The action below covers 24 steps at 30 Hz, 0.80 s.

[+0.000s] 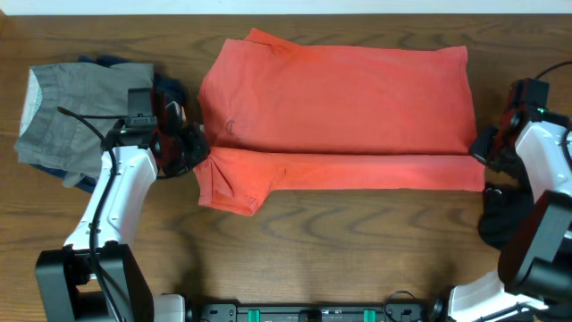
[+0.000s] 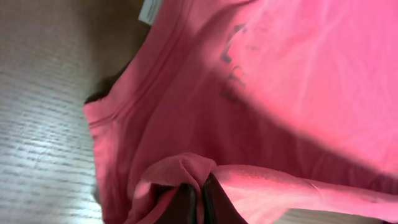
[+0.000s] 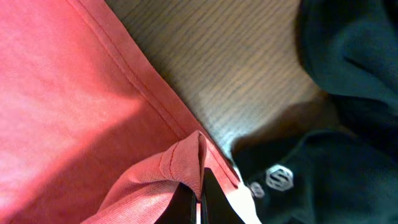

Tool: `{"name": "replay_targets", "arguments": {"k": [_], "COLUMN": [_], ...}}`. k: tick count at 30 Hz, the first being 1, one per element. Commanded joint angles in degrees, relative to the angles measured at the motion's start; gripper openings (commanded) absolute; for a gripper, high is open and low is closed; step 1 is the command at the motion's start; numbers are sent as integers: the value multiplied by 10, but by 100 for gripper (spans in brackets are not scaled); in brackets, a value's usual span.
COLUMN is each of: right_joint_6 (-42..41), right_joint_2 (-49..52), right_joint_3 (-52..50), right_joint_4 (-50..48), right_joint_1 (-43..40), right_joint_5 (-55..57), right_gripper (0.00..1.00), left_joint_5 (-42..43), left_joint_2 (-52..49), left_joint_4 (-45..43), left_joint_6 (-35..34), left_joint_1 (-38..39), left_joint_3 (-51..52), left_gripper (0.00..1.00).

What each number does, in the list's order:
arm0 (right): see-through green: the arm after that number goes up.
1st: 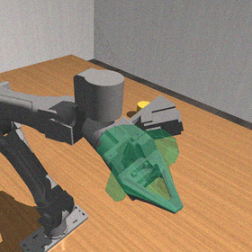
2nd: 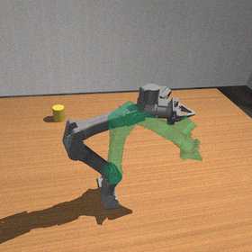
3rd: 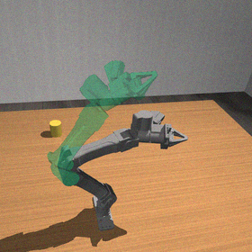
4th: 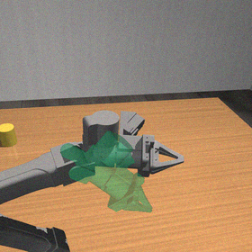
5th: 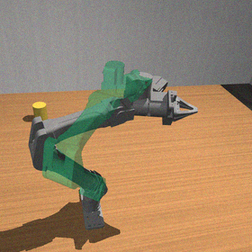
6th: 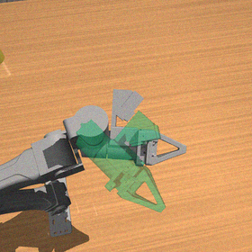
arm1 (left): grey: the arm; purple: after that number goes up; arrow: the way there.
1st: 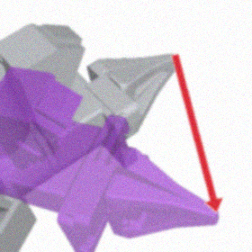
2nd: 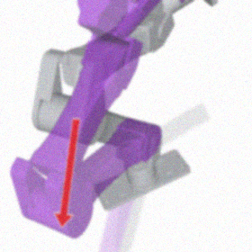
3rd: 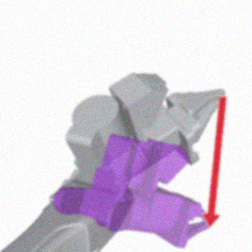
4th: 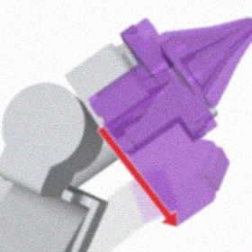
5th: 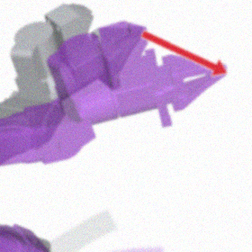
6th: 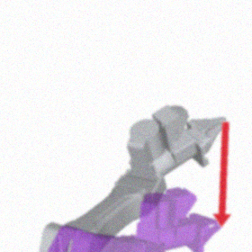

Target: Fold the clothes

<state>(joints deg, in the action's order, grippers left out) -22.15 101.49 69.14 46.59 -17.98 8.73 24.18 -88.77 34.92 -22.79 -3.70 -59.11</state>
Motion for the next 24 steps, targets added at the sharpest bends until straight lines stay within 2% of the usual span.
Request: {"name": "replay_targets", "arguments": {"k": [1,17,19,21,22,24], "right_joint_6": [8,12,12,12,12,12], "right_joint_2": [18,37,37,37,37,37], "right_joint_3": [0,0,0,0,0,0], "right_joint_4": [-14,-99,-103,-106,-106,-105], "right_joint_1": [-3,-3,-3,-3,-3,-3], "right_joint_5": [-16,-31,-34,-47,-52,-52], "right_gripper": [1,2,6,21,31,39], "left_joint_5": [9,7,7,7,7,10], "left_joint_2": [0,-31,-37,-40,-40,-40], "left_joint_4": [-8,-58,-71,-82,-85,-81], "left_joint_6": [-5,-5,-5,-5,-5,-5], "left_joint_1": [-5,-5,-5,-5,-5,-5], "left_joint_3": [1,1,1,1,1,1], "left_gripper": [6,6,6,6,11,48]}}
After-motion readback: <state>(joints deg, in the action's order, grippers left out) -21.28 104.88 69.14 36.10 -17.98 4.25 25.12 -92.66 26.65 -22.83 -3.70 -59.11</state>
